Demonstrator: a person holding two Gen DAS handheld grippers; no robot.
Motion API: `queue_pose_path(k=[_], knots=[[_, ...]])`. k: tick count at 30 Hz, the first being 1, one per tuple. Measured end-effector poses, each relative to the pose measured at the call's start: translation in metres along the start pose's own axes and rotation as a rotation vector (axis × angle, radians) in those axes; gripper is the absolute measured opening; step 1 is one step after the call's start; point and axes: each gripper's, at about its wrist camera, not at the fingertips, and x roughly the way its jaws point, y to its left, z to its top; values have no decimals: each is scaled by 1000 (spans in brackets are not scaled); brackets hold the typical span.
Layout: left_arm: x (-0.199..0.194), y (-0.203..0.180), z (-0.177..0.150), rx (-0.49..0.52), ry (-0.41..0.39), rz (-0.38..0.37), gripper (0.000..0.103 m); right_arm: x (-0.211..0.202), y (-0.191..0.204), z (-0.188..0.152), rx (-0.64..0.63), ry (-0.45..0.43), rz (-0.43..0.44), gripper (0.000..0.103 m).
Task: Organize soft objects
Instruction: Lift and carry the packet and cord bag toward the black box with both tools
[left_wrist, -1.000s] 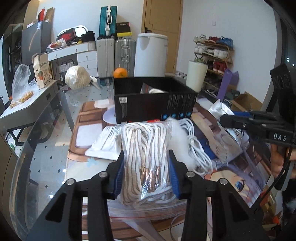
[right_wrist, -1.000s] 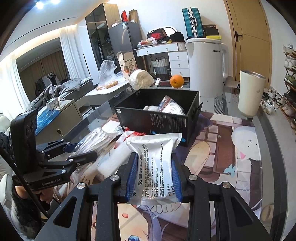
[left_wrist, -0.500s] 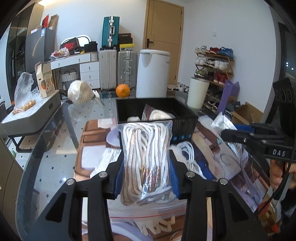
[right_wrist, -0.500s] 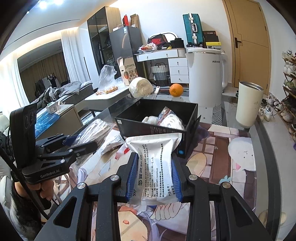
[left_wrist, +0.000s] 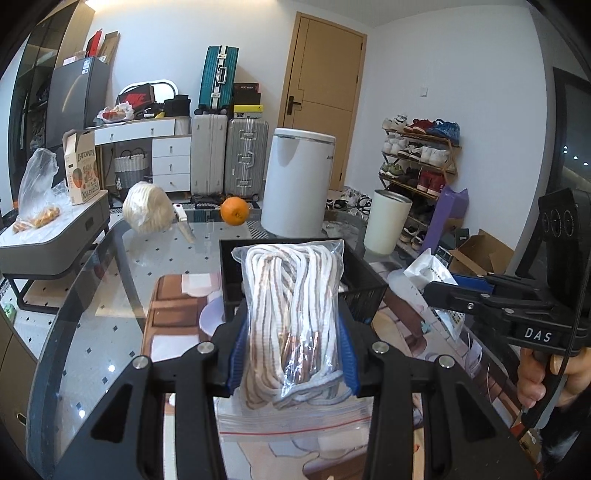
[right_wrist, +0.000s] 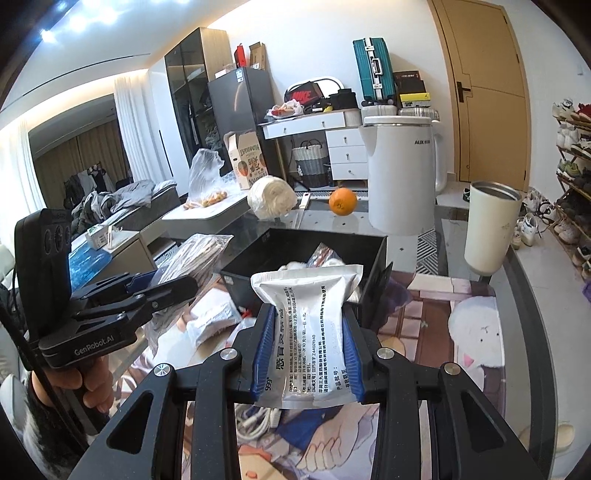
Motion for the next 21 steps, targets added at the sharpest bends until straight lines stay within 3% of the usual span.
queue_pose_path(k=[21], knots=[[32,1,31,37,-16,13,41,44,-4,39,-24,-10,-41,34]])
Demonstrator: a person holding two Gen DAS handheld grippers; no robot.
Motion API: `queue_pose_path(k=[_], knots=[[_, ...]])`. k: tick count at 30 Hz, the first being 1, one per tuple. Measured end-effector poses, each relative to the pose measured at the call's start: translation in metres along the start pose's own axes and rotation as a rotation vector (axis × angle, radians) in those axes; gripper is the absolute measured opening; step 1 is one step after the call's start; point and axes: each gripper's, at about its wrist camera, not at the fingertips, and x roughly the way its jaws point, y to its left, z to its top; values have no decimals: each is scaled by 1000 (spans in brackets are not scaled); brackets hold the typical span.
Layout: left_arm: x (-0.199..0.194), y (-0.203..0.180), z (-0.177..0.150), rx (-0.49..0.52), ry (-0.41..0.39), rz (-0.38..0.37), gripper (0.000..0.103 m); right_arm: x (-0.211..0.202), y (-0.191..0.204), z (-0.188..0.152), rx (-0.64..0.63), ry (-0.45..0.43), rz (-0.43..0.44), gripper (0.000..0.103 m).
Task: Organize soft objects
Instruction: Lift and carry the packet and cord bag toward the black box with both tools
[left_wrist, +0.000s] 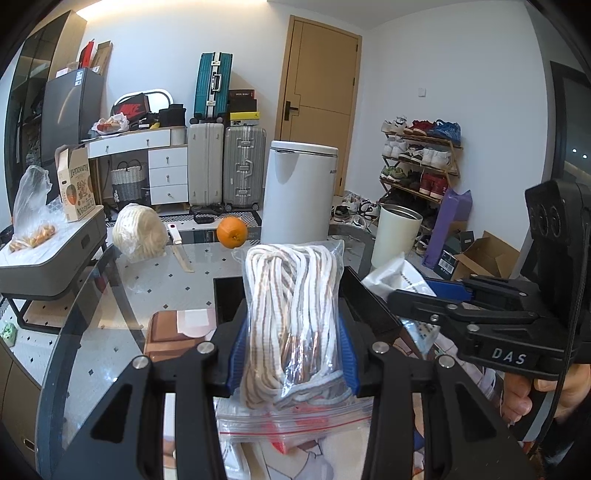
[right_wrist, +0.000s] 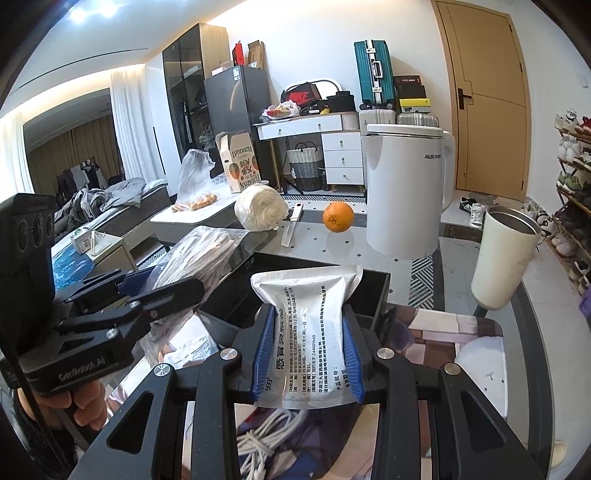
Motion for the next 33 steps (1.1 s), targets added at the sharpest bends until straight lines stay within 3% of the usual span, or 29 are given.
queue_pose_path(k=[21,33], knots=[[66,19,11,12,80,30,41,74,-12,24,-40,68,-23,34],[92,17,9,44,129,35,41,106,-8,28,-163,147,-56,34]])
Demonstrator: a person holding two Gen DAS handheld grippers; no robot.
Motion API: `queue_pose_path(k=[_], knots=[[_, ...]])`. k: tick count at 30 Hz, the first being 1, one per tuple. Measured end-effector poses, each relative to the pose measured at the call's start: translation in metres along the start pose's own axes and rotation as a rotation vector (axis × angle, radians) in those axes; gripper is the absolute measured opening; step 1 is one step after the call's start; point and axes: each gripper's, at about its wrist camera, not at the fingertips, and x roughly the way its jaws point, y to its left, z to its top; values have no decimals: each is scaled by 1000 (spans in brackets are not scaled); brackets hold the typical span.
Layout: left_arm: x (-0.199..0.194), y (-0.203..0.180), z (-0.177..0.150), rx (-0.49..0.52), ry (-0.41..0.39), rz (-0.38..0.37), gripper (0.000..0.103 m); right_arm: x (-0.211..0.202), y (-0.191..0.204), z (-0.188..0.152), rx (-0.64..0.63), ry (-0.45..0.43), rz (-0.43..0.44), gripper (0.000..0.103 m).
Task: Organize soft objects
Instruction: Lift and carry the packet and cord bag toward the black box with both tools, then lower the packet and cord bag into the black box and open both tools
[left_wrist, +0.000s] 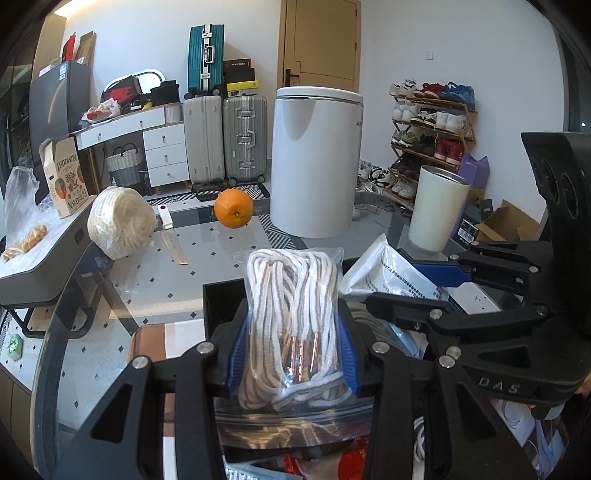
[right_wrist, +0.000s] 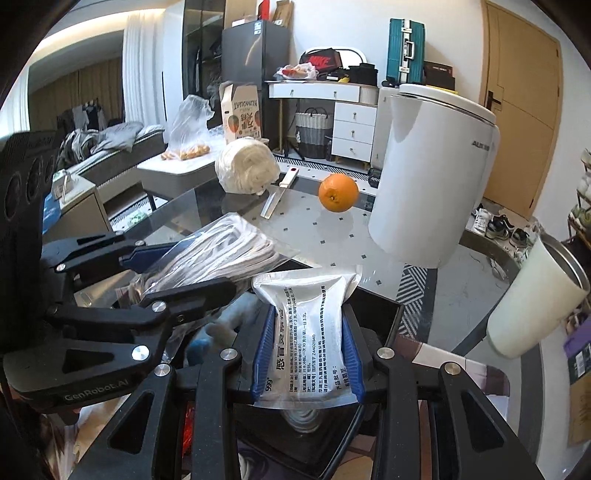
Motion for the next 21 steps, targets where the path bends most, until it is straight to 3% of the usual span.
queue_pose_path(k=[12,16,21], knots=[[2,8,3,-7,-8,-16,41,26,8,5,-78,101,10,34],[0,10,2,-4,-7,-24,41,31,6,4,-66,129,28,55],[-3,7,0,11,-9,-51,41,11,4,2,-81,90,35,63]])
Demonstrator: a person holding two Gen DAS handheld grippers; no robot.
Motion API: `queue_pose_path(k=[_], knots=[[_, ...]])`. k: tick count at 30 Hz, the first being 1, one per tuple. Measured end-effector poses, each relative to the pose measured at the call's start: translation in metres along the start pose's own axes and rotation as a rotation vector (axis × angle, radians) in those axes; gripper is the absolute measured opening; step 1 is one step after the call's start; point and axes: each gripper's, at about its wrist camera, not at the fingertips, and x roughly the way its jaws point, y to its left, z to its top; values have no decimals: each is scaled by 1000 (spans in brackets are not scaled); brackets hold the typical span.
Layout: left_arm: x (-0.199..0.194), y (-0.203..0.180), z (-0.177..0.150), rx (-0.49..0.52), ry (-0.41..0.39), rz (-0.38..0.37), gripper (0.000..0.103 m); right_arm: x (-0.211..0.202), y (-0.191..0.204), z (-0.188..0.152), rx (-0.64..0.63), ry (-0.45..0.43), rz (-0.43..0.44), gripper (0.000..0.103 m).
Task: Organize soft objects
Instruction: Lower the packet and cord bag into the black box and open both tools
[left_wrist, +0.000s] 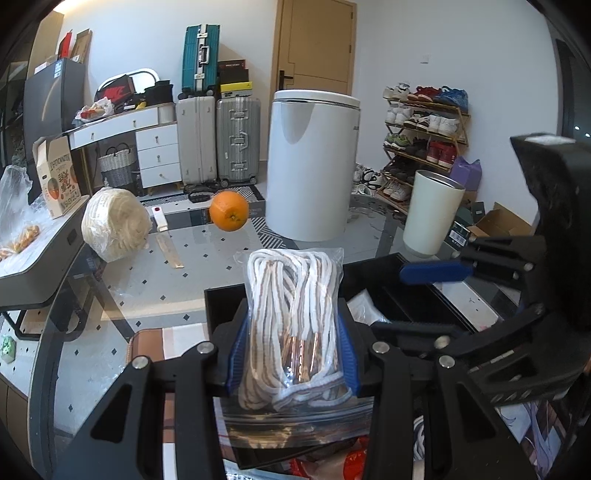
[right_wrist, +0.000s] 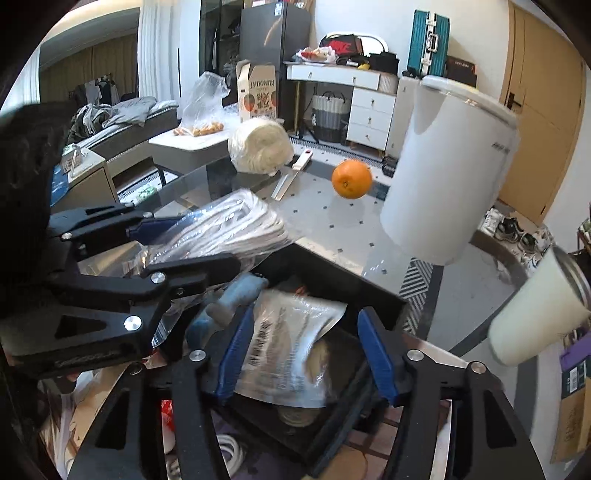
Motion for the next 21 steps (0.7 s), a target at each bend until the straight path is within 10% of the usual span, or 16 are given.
queue_pose_path(k=[21], knots=[[4,-16,-8,48,134,-88,64,-37,-22,-20,66,-45,-41,70]])
